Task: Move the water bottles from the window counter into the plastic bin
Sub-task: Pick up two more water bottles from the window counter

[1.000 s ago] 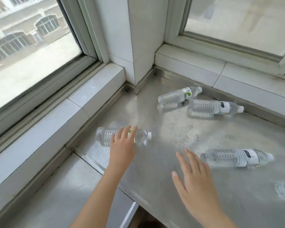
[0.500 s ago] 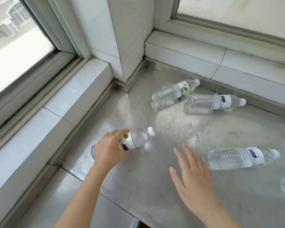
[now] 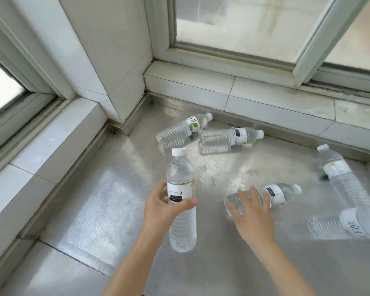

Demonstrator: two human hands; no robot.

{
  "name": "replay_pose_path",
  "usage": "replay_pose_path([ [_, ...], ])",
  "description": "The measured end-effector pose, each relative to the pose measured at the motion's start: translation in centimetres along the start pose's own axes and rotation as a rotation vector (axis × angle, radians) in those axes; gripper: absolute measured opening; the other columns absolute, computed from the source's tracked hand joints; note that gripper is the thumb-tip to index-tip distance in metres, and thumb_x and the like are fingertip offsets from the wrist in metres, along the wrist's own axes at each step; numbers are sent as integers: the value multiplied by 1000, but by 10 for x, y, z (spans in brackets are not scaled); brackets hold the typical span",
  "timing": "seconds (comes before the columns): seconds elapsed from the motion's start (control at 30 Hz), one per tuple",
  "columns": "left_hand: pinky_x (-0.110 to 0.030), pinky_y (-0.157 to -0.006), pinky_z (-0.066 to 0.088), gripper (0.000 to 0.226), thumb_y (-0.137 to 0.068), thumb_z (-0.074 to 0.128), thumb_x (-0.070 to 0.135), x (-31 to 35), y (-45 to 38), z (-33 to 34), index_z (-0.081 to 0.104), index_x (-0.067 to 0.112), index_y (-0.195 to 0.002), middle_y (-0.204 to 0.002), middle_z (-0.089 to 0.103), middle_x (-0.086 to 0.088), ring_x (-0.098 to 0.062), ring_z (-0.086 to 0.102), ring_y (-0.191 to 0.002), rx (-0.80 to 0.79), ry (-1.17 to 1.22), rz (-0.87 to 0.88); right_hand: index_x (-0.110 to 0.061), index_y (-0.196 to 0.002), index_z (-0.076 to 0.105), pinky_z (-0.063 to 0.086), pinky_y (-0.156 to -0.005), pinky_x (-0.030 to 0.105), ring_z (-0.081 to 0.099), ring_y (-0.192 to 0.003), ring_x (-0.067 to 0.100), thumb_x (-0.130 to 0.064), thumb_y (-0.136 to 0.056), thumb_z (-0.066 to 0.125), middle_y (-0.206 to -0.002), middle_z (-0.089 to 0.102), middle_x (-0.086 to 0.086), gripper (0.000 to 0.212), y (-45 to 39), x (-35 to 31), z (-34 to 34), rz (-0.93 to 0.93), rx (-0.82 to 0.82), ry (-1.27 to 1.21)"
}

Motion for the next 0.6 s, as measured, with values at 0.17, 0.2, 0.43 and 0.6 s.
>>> replay_pose_path([
  [0.17, -30, -73, 56, 46, -57, 92, 13, -3, 6, 24, 68, 25, -94, -91, 77, 2, -17, 74, -82, -22, -72, -2, -24, -71, 58, 46, -67, 32, 50, -101, 14, -46, -76, 61, -86, 55, -9, 23, -6, 9, 6, -102, 122, -280],
  [0.2, -30, -72, 55, 46, -58, 93, 10, -4, 8, 26, 68, 25, -94, -90, 77, 2, -17, 74, -82, -21, -79, -3, -25, -62, 53, 42, -62, 30, 51, -86, 10, -46, -75, 61, -78, 53, -9, 26, -5, 11, 6, -102, 134, -298],
  [0.43, -23, -68, 50, 52, -53, 94, 20, -7, 12, 36, 70, 25, -98, -97, 75, 4, -6, 72, -76, 18, -77, -37, -20, -126, 49, 45, -67, 33, 49, -109, 25, -18, -70, 78, -123, 48, 5, 63, -2, 31, 3, 134, 317, -562],
  [0.6, -23, -68, 46, 50, -58, 93, 16, -5, 14, 36, 70, 24, -101, -103, 72, 3, 3, 69, -72, 63, -29, -42, -32, -147, 27, 38, -69, 29, 61, -103, 26, -24, -68, 77, -123, 61, 2, 94, -16, 40, -5, 208, 8, -548],
])
Point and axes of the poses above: each hand's wrist, its own y-axis away from the middle knuckle, its own z-axis out of the palm, x = y × z, the point moved 2 cm from there along -y, towards the middle knuckle
